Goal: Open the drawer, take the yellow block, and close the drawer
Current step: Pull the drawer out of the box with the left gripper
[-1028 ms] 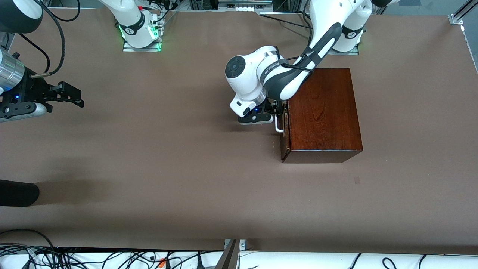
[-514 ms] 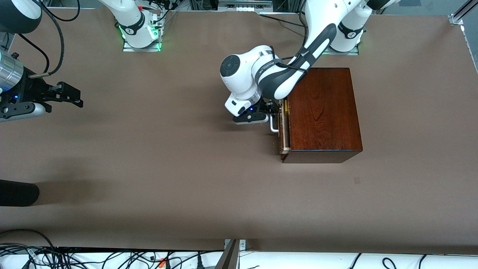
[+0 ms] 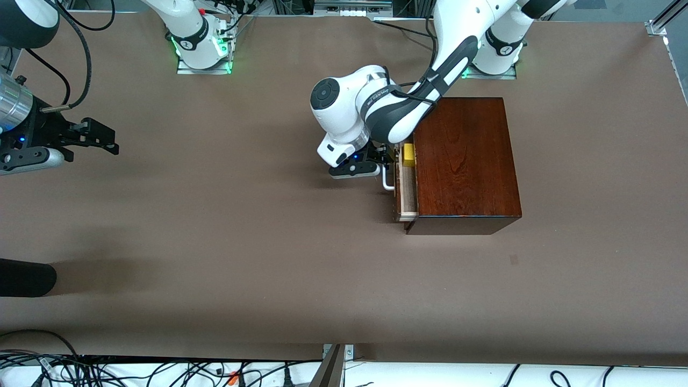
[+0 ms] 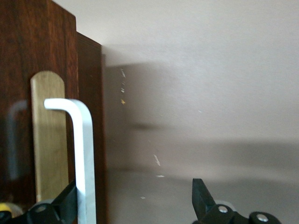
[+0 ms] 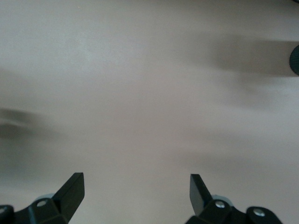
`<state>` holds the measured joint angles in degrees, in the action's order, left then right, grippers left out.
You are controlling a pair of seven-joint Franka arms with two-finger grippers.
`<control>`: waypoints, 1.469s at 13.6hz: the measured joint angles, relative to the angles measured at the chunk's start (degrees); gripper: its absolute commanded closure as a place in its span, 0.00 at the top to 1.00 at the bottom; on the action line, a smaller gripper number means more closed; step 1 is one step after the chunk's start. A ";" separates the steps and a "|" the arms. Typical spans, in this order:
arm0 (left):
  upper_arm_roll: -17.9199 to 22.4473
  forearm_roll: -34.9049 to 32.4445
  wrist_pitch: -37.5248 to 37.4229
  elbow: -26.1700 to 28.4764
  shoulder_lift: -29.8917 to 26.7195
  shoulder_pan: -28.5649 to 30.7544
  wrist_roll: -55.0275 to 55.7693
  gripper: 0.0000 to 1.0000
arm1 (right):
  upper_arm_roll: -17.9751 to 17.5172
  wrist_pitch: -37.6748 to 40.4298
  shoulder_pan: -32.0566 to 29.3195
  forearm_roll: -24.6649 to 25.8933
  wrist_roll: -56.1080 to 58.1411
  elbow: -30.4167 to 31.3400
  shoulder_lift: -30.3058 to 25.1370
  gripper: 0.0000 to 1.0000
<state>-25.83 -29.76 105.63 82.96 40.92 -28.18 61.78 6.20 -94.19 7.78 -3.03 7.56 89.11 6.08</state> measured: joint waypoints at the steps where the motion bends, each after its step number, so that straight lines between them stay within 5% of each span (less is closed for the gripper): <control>1: -0.01 0.56 -0.05 -0.71 0.33 -0.50 0.08 1.00 | 0.00 0.00 -0.01 0.00 0.00 0.00 0.00 1.00; 20: 0.86 1.22 -2.28 -8.05 4.59 -3.91 2.18 1.00 | 0.05 -0.02 -0.97 0.00 0.00 0.00 0.03 1.00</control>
<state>-24.97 -28.54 103.35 74.90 45.51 -32.09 63.96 6.25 -94.21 6.82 -3.03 7.56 89.11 6.11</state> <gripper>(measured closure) 0.000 0.000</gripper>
